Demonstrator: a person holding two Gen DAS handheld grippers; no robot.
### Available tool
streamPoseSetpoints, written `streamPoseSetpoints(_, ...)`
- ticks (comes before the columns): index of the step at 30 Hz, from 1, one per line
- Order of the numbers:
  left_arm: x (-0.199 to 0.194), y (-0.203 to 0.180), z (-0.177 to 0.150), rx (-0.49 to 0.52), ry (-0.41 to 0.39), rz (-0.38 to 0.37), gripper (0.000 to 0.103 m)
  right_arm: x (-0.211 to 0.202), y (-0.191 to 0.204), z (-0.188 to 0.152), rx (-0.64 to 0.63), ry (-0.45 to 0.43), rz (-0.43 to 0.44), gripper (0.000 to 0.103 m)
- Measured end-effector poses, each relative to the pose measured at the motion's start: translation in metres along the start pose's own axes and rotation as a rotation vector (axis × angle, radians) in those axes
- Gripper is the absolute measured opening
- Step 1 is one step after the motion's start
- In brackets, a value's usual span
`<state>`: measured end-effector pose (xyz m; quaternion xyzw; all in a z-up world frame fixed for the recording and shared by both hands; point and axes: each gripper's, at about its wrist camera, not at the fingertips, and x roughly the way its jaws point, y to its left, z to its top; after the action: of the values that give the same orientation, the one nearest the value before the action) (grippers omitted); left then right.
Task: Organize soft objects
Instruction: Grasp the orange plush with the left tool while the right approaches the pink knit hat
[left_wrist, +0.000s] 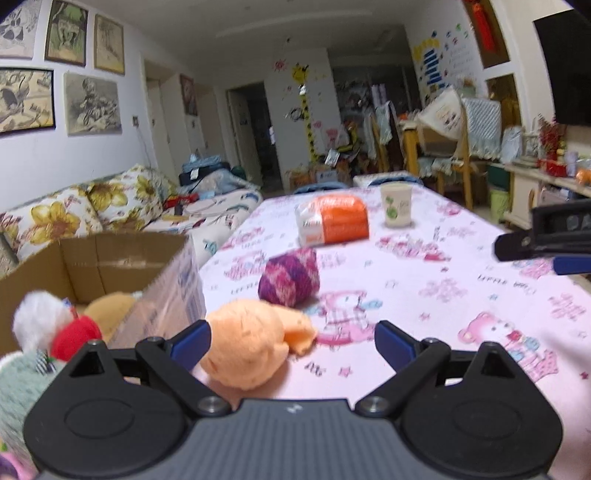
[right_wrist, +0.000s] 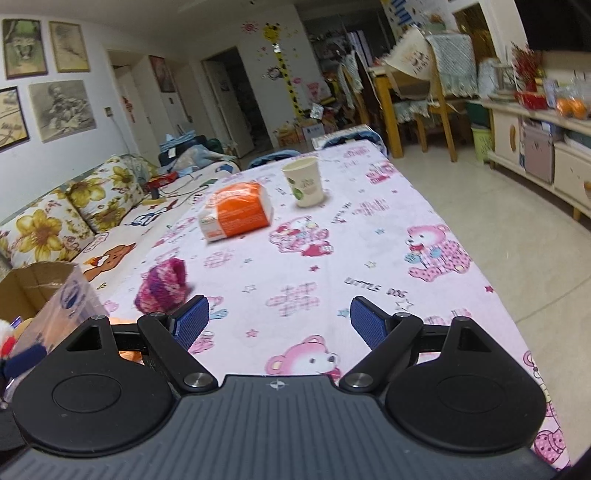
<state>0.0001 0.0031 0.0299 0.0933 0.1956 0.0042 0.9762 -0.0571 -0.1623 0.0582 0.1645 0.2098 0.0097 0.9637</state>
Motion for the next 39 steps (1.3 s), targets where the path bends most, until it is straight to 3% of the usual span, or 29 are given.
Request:
streamPoseSetpoints(9, 0.024, 0.000, -0.007, 0.005, 0.066, 0.106, 0.095, 0.008, 0.005, -0.008, 0.071, 0.065, 0.009, 0.103)
streamPoseSetpoints(18, 0.039, 0.000, -0.006, 0.007, 0.103, 0.057, 0.099, 0.015, 0.004, -0.011, 0.070, 0.101, 0.011, 0.103)
streamPoseSetpoints(22, 0.037, -0.008, -0.005, 0.020, 0.082, -0.027, 0.102, 0.017, 0.000, -0.010, 0.068, 0.102, 0.005, 0.103)
streamPoseSetpoints(25, 0.029, -0.021, -0.003, 0.052, 0.055, -0.166, 0.102, 0.018, -0.001, -0.010, 0.070, 0.106, 0.005, 0.103)
streamPoseSetpoints(28, 0.020, -0.030, -0.001, 0.063, 0.069, -0.356, 0.102, 0.022, -0.001, -0.010, 0.073, 0.109, 0.005, 0.103)
streamPoseSetpoints(30, 0.011, -0.033, -0.001, 0.065, 0.057, -0.385, 0.101, 0.023, -0.002, -0.009, 0.078, 0.110, 0.004, 0.103)
streamPoseSetpoints(32, 0.002, -0.031, -0.001, 0.074, 0.016, -0.356, 0.101, 0.023, -0.006, -0.007, 0.090, 0.106, -0.003, 0.103)
streamPoseSetpoints(35, -0.002, -0.029, -0.002, 0.093, -0.047, -0.236, 0.101, 0.023, -0.012, -0.004, 0.113, 0.094, -0.014, 0.103)
streamPoseSetpoints(39, 0.016, -0.021, 0.000, 0.080, -0.020, -0.106, 0.101, 0.027, -0.013, -0.007, 0.119, 0.109, -0.010, 0.103)
